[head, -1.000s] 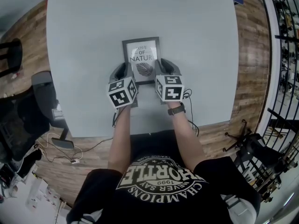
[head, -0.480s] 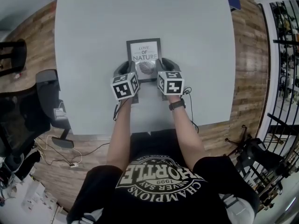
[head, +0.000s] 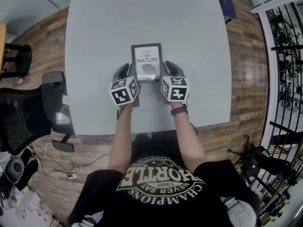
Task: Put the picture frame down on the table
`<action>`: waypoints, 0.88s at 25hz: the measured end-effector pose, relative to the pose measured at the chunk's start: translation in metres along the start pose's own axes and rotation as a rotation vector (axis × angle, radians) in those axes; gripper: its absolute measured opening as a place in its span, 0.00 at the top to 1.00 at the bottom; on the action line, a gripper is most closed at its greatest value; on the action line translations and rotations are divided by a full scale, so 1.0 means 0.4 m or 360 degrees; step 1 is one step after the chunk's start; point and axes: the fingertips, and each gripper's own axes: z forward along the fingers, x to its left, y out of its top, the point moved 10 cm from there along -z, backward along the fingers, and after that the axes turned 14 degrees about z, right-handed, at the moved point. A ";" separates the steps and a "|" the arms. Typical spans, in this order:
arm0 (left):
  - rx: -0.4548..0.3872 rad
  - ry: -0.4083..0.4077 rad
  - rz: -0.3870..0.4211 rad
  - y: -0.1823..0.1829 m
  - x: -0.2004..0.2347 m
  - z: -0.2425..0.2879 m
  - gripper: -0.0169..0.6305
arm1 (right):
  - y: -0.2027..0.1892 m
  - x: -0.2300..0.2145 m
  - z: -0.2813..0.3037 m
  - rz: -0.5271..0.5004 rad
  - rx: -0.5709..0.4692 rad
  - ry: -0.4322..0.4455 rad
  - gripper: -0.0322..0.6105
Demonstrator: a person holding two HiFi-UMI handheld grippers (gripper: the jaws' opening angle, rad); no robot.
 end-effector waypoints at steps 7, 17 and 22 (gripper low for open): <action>-0.0169 -0.0022 0.0122 0.045 -0.035 -0.114 0.87 | 0.031 0.080 -0.106 -0.0044 -0.0209 0.0106 0.84; -0.0518 0.0028 0.0286 0.097 -0.074 -0.289 0.91 | 0.033 0.191 -0.246 -0.0144 -0.0419 0.0169 0.85; -0.0602 0.0021 0.0338 0.100 -0.087 -0.367 0.92 | 0.025 0.240 -0.323 -0.0198 -0.0518 0.0190 0.92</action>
